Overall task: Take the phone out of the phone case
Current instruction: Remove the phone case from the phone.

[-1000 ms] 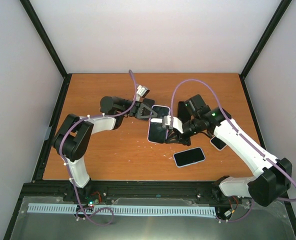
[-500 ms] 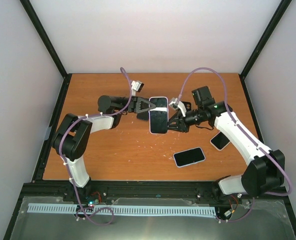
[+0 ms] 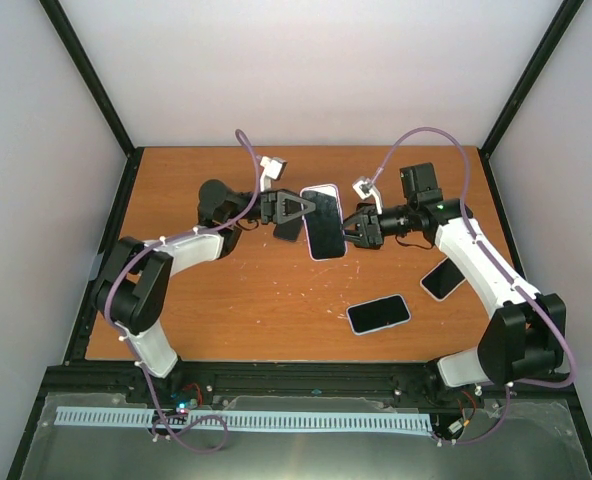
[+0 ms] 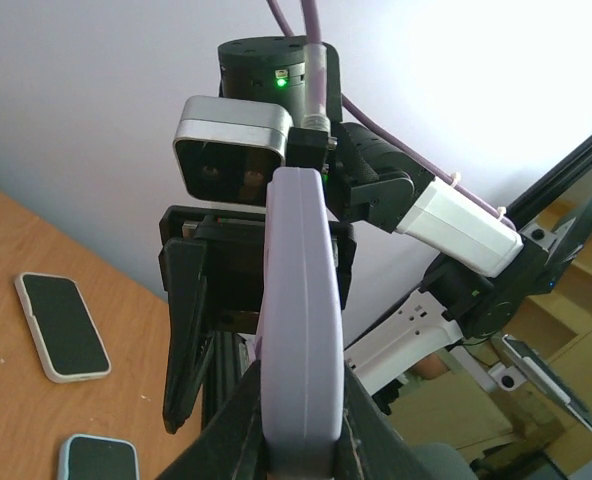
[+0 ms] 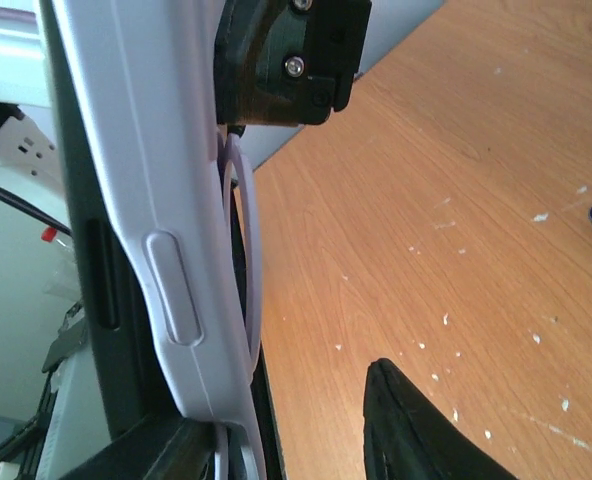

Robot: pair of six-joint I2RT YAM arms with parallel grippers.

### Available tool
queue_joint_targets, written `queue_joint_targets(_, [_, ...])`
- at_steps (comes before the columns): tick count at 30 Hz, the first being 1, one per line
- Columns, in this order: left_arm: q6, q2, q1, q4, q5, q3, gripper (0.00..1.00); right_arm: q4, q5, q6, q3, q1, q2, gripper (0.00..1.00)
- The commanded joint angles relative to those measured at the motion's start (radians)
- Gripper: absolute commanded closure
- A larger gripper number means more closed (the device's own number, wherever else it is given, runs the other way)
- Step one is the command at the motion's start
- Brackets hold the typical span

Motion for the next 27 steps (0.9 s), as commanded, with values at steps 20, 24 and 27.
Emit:
queue_joint_targets(20, [0.402, 0.033, -0.136, -0.631, 0.185, 0.100, 0.99, 0.322, -0.144, 0.098, 0.047, -0.001, 0.042, 0.90])
queue_joint_targets(24, [0.595, 0.052, -0.126, -0.917, 0.086, 0.207, 0.97, 0.300, -0.141, 0.066, -0.039, -0.019, 0.046, 0.97])
queue_joint_targets(27, [0.602, 0.066, -0.104, -0.932, 0.030, 0.215, 0.95, 0.274, -0.153, 0.035, -0.099, -0.029, 0.067, 0.97])
